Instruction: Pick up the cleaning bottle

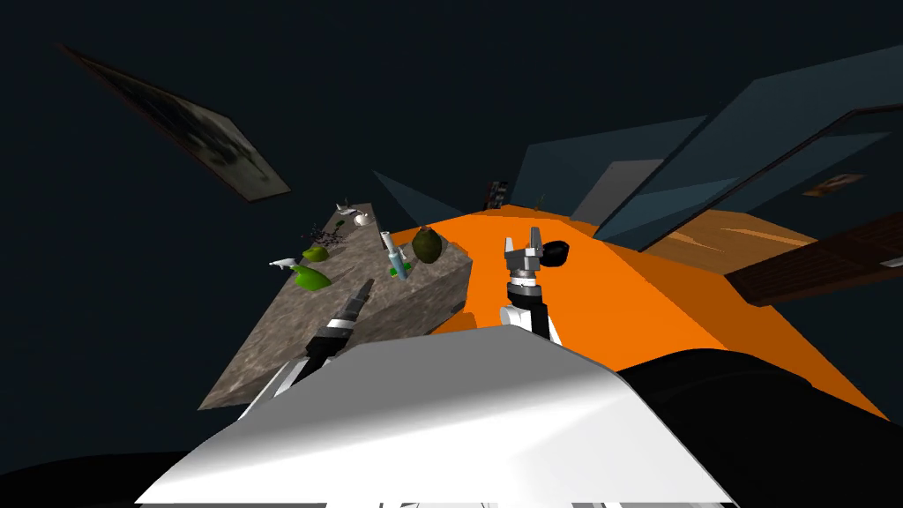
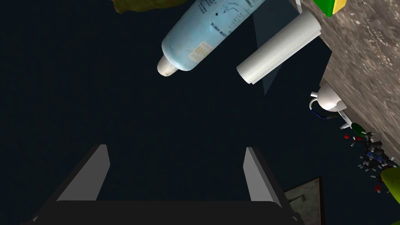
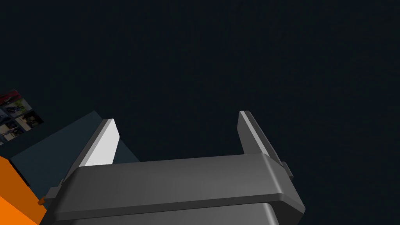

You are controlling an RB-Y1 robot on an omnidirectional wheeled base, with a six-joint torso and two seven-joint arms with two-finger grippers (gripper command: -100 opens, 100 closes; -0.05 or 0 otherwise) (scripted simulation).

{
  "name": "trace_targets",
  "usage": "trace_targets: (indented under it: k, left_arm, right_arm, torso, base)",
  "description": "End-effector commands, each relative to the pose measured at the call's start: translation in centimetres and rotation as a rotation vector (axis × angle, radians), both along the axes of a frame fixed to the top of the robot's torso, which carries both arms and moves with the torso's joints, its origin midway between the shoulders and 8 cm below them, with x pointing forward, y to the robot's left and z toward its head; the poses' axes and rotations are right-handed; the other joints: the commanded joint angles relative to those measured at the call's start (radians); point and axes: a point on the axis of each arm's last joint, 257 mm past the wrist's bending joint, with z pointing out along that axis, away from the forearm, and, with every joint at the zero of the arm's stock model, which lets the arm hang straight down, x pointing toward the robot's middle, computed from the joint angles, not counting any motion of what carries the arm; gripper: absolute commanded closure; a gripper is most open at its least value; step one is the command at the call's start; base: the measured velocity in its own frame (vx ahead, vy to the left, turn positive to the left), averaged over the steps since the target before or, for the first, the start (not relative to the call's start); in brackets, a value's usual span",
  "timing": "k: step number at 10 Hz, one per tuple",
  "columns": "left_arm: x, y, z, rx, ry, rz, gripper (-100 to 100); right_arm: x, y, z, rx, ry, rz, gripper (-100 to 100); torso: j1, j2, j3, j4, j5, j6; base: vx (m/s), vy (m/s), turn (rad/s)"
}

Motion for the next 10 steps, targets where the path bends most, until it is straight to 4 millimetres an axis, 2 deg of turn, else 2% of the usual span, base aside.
trace_targets:
  k: [1, 5, 10]
  left_arm:
    - [0.3, 1.2, -1.6, 0.067, 0.039, 0.005, -100]
    - [0.7, 3.8, -4.3, 0.222, 0.105, 0.011, -100]
    - [1.7, 6.1, -5.5, 0.406, 0.128, 0.005, -100]
  right_arm:
    - [0.0, 0.0, 0.0, 0.0, 0.0, 0.0, 0]
    - [0.0, 0.0, 0.0, 0.0, 0.0, 0.0, 0]
    - [0.0, 0.0, 0.0, 0.0, 0.0, 0.0, 0]
  torso:
    - [0.0, 0.0, 0.0, 0.0, 0.0, 0.0]
    - [0.001, 0.0, 0.0, 0.0, 0.0, 0.0]
    - [0.003, 0.0, 0.0, 0.0, 0.001, 0.0]
  base:
    - [0.002, 0.007, -0.18]
    - [0.003, 0.02, -0.197]
    - [-0.004, 0.042, -0.224]
